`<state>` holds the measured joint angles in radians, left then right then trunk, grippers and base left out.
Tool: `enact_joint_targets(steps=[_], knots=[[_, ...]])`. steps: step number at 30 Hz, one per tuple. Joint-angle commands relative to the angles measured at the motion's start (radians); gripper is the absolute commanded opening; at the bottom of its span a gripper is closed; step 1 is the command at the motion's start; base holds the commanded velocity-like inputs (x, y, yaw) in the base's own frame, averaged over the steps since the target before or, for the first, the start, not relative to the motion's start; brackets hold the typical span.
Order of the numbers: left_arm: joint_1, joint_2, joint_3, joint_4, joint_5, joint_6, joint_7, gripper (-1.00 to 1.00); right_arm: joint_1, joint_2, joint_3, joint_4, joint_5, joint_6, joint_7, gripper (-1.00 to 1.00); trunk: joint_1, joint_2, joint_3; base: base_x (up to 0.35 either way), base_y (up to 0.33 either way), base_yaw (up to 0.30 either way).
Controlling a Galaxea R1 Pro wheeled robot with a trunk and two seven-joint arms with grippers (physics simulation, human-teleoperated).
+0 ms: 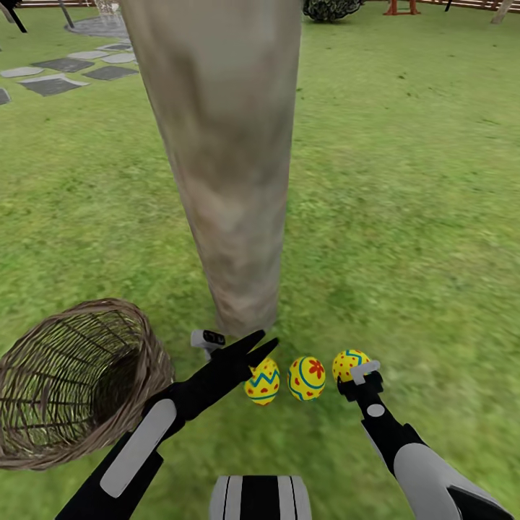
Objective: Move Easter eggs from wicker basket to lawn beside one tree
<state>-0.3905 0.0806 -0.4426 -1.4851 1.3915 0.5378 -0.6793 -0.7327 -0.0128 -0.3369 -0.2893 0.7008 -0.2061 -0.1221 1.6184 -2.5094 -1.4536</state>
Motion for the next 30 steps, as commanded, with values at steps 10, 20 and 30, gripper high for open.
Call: enact_joint_targets(steps=[10, 20, 30], knots=[[-0.001, -0.005, -0.002, 0.0, 0.011, 0.007, 0.001, 1.0, -0.001, 0.0, -0.008, 0.0, 0.009, -0.005, 0.001, -1.0, 0.002, -0.001, -0.02, 0.005, 0.0, 0.0], [-0.001, -0.01, -0.013, 0.0, 0.011, 0.007, 0.001, 1.0, -0.011, 0.005, -0.007, -0.032, 0.011, 0.013, 0.0, -1.0, 0.005, -0.003, -0.043, 0.0, 0.0, 0.0], [-0.001, -0.018, -0.013, 0.0, 0.011, 0.007, 0.001, 1.0, -0.011, 0.005, -0.007, -0.03, 0.013, 0.013, 0.001, -1.0, 0.008, -0.004, -0.066, 0.0, 0.0, 0.0]])
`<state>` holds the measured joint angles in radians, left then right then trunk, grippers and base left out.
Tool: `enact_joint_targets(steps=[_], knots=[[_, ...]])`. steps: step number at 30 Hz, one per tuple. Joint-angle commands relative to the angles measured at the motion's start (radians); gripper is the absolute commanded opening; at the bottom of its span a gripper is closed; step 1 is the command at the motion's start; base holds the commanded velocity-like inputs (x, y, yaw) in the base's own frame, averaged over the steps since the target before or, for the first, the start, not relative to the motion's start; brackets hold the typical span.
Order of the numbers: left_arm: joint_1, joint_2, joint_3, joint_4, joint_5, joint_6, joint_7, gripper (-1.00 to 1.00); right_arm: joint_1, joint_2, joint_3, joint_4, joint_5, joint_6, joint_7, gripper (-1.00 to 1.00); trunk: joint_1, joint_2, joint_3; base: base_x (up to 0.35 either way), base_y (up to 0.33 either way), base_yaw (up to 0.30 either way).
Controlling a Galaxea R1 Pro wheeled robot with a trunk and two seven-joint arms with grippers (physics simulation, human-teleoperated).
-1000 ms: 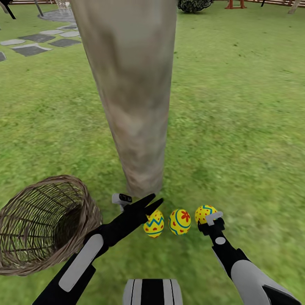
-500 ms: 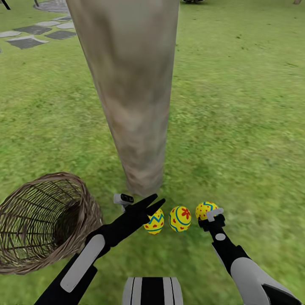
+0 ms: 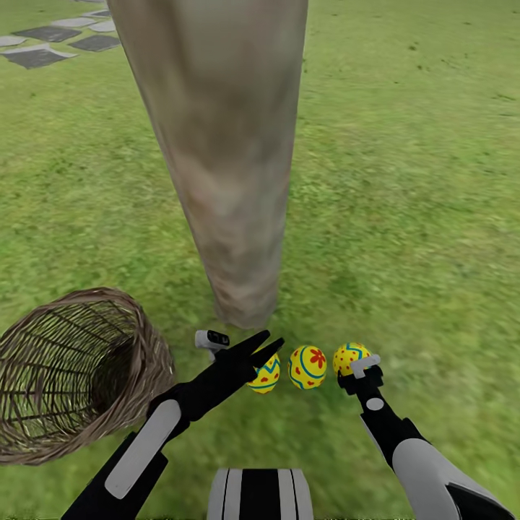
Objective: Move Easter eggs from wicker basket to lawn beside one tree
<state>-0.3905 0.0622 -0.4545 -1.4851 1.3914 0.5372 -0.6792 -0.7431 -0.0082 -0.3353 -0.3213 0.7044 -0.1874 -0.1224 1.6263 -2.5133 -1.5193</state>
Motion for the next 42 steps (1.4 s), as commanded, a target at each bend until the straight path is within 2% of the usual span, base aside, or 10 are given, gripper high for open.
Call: enact_joint_targets(steps=[1, 10, 19, 20, 25, 30, 42], knots=[[-0.001, 0.001, -0.002, 0.0, 0.011, 0.007, 0.001, 1.0, -0.001, 0.001, -0.008, 0.0, 0.009, -0.006, 0.001, -1.0, 0.0, 0.0, -0.004, 0.0, 0.0, 0.0], [-0.001, 0.001, -0.001, 0.0, 0.011, 0.007, 0.001, 1.0, -0.001, -0.001, -0.008, -0.001, 0.007, -0.006, 0.001, -1.0, 0.003, -0.002, -0.028, 0.0, 0.0, 0.0], [-0.001, 0.001, -0.001, 0.0, 0.011, 0.007, 0.001, 1.0, -0.001, -0.001, -0.008, -0.001, 0.007, -0.006, 0.001, -1.0, 0.003, -0.002, -0.028, 0.0, 0.0, 0.0], [-0.001, 0.001, -0.001, 0.0, 0.011, 0.007, 0.001, 1.0, -0.001, -0.001, -0.008, -0.001, 0.007, -0.006, 0.001, 1.0, 0.003, -0.002, -0.028, 0.0, 0.0, 0.0], [-0.001, 0.0, -0.001, 0.0, 0.011, 0.007, 0.001, 1.0, -0.001, -0.001, -0.008, -0.002, 0.007, -0.006, 0.005, 1.0, 0.003, -0.002, -0.028, 0.0, 0.0, 0.0], [-0.001, -0.019, -0.003, 0.0, 0.011, 0.009, 0.001, 1.0, -0.001, -0.001, -0.009, -0.002, 0.007, -0.006, 0.007, 1.0, 0.001, -0.001, -0.008, 0.0, 0.0, 0.0], [-0.001, -0.021, -0.003, 0.001, 0.011, 0.009, -0.002, 1.0, -0.001, -0.005, -0.01, -0.005, 0.006, -0.006, 0.006, 1.0, -0.005, 0.002, 0.038, 0.0, 0.0, 0.0]])
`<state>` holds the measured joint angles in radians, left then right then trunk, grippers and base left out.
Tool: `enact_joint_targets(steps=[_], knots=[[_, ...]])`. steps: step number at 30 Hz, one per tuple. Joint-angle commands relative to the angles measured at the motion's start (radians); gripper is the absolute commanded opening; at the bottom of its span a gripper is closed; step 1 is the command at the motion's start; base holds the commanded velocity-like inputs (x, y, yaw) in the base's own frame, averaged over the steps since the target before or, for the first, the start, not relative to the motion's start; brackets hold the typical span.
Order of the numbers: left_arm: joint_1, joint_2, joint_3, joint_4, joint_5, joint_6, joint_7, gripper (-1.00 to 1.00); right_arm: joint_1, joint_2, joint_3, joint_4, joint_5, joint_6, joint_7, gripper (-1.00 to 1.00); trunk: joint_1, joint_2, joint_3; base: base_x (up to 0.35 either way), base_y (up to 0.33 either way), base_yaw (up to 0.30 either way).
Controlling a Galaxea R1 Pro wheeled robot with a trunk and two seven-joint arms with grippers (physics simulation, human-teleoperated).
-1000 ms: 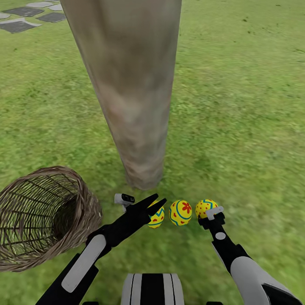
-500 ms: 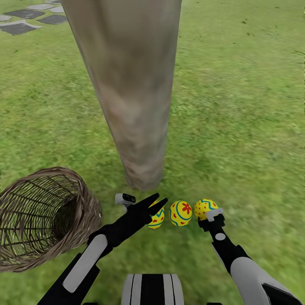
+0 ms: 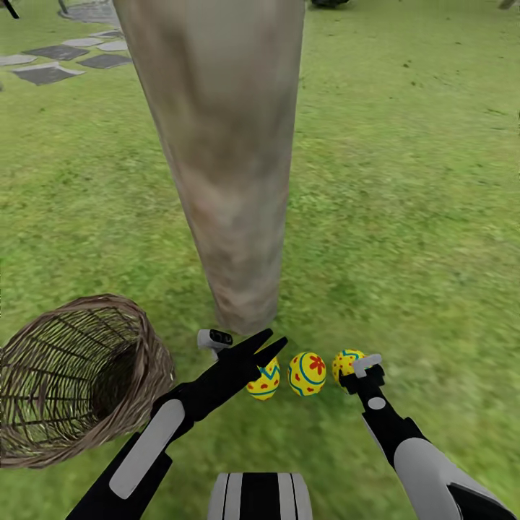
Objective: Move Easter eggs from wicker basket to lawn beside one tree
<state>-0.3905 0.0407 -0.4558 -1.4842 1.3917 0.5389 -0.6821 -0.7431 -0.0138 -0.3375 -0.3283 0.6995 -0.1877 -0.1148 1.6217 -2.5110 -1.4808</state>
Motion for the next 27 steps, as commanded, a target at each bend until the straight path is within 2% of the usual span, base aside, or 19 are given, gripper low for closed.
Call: enact_joint_targets(steps=[1, 3, 5, 7, 9, 11, 13, 15, 17, 20, 23, 24, 27], knots=[[-0.001, 0.001, -0.002, 0.001, 0.01, 0.007, 0.001, 1.0, -0.001, 0.0, -0.009, -0.002, 0.01, -0.006, -0.002, 1.0, -0.001, 0.0, 0.003, 0.0, 0.0, 0.0], [-0.001, -0.001, -0.002, 0.001, 0.01, 0.007, 0.002, 1.0, -0.001, 0.0, -0.01, -0.015, 0.009, -0.006, -0.002, 1.0, -0.001, 0.001, 0.011, 0.0, 0.0, 0.0], [-0.001, -0.02, -0.003, 0.002, 0.005, 0.008, 0.006, 1.0, -0.001, 0.0, -0.011, -0.035, 0.009, -0.005, -0.001, 1.0, -0.002, 0.001, 0.019, 0.0, 0.0, 0.0], [-0.001, -0.054, -0.015, 0.003, 0.002, 0.01, 0.011, 1.0, -0.001, 0.0, -0.011, -0.045, 0.008, 0.008, -0.002, 1.0, -0.003, 0.001, 0.027, 0.0, 0.0, 0.0], [-0.001, -0.07, -0.044, 0.004, 0.001, 0.009, 0.041, 1.0, -0.001, 0.0, -0.016, -0.084, 0.008, 0.094, 0.002, 1.0, -0.004, 0.002, 0.034, 0.0, 0.0, 0.0], [-0.001, -0.073, -0.051, 0.004, 0.001, 0.009, 0.079, 1.0, -0.001, -0.002, -0.016, -0.16, 0.009, 0.183, 0.016, 1.0, -0.005, 0.002, 0.042, 0.0, 0.0, 0.0], [-0.001, -0.08, -0.053, 0.005, 0.001, 0.009, 0.099, 1.0, 0.0, -0.005, -0.025, -0.211, 0.007, 0.204, 0.021, 1.0, -0.006, 0.003, 0.05, 0.0, 0.0, 0.0], [0.0, -0.082, -0.053, 0.006, 0.001, 0.01, 0.132, 1.0, 0.001, -0.012, -0.076, -0.223, 0.009, 0.23, 0.024, 1.0, -0.007, 0.003, 0.058, 0.0, 0.0, 0.0], [-0.001, -0.082, -0.052, 0.006, 0.002, 0.013, 0.19, 1.0, 0.002, -0.015, -0.103, -0.227, 0.01, 0.24, 0.026, 1.0, -0.008, 0.004, 0.065, 0.0, 0.0, 0.0], [-0.006, -0.083, -0.052, 0.003, 0.004, 0.025, 0.23, 1.0, 0.01, -0.029, -0.113, -0.226, 0.009, 0.259, 0.027, 1.0, -0.009, 0.005, 0.077, 0.0, 0.0, 0.0], [-0.015, -0.082, -0.052, 0.003, 0.003, 0.069, 0.237, 1.0, 0.014, -0.035, -0.118, -0.225, 0.009, 0.265, 0.026, 1.0, -0.01, 0.005, 0.089, 0.0, 0.0, 0.0], [-0.017, -0.082, -0.051, 0.004, 0.003, 0.087, 0.241, 1.0, 0.015, -0.041, -0.123, -0.22, 0.009, 0.266, 0.026, 1.0, -0.011, 0.005, 0.092, 0.0, 0.0, 0.0], [-0.02, -0.084, -0.051, 0.011, 0.0, 0.111, 0.271, 1.0, 0.031, -0.085, -0.144, -0.171, 0.007, 0.267, 0.047, 1.0, -0.012, 0.006, 0.104, 0.0, 0.0, 0.0]])
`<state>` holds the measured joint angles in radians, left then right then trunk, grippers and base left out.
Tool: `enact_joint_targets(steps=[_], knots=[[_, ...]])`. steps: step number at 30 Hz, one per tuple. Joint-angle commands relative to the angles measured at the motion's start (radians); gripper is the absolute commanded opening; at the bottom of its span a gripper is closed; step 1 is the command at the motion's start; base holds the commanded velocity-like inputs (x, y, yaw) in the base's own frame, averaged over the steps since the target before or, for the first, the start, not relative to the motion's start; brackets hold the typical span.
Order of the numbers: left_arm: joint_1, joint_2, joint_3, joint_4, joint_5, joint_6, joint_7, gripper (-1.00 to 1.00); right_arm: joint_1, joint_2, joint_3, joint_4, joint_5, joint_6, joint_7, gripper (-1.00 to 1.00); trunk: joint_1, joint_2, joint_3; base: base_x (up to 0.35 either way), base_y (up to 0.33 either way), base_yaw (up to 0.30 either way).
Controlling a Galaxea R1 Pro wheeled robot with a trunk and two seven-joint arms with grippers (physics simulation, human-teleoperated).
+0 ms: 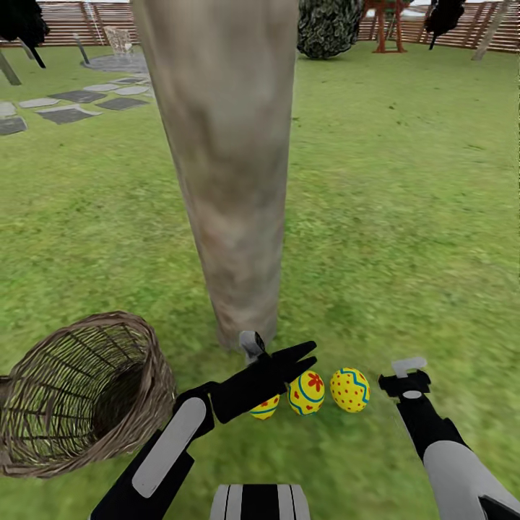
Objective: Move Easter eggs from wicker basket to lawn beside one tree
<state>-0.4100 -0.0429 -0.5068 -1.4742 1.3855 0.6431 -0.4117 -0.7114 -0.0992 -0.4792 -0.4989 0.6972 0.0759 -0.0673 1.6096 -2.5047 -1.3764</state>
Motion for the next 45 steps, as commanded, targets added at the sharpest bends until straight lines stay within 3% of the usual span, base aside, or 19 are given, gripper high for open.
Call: enact_joint_targets(steps=[1, 5, 9, 13, 18, 21, 33, 41, 45], knots=[[-0.001, -0.001, 0.0, 0.002, 0.007, 0.008, 0.025, 1.0, 0.005, -0.01, -0.007, 0.02, 0.009, 0.004, 0.032, 1.0, -0.001, 0.0, 0.003, 0.0, 0.0, 0.0], [-0.001, -0.007, 0.0, 0.003, 0.01, 0.006, 0.103, 1.0, 0.011, -0.031, -0.022, 0.047, 0.01, 0.005, 0.156, 1.0, -0.002, 0.001, 0.019, 0.0, 0.0, 0.0], [0.001, -0.008, -0.01, 0.004, 0.01, 0.004, 0.183, 1.0, 0.02, -0.045, -0.028, 0.061, 0.011, 0.005, 0.209, 1.0, -0.004, 0.002, 0.034, 0.0, 0.0, 0.0], [0.007, 0.006, -0.076, 0.005, 0.009, 0.002, 0.224, 1.0, 0.043, -0.048, -0.028, 0.093, 0.011, 0.005, 0.216, 1.0, -0.006, 0.003, 0.05, 0.0, 0.0, 0.0], [0.009, 0.018, -0.119, 0.02, 0.006, 0.0, 0.247, 1.0, 0.082, -0.049, -0.029, 0.11, 0.012, 0.005, 0.218, 1.0, -0.008, 0.004, 0.069, 0.0, 0.0, 0.0], [0.014, 0.034, -0.125, 0.036, 0.006, -0.001, 0.255, 1.0, 0.098, -0.049, -0.029, 0.114, 0.012, 0.005, 0.218, 1.0, -0.01, 0.005, 0.081, 0.0, 0.0, 0.0], [0.017, 0.074, -0.124, 0.05, 0.015, -0.013, 0.251, 1.0, 0.101, -0.047, -0.029, 0.118, 0.012, 0.004, 0.218, 1.0, -0.056, 0.089, 0.118, -0.21, 0.063, 0.0], [0.017, 0.079, -0.122, 0.053, 0.012, -0.043, 0.254, 1.0, 0.102, -0.048, -0.029, 0.168, 0.011, 0.002, 0.22, 1.0, -0.086, 0.145, 0.143, -0.323, 0.105, 0.0], [0.017, 0.079, -0.115, 0.131, 0.009, -0.062, 0.256, 1.0, 0.102, -0.048, -0.029, 0.201, 0.013, -0.003, 0.219, 1.0, -0.102, 0.173, 0.156, -0.313, 0.103, 0.0]])
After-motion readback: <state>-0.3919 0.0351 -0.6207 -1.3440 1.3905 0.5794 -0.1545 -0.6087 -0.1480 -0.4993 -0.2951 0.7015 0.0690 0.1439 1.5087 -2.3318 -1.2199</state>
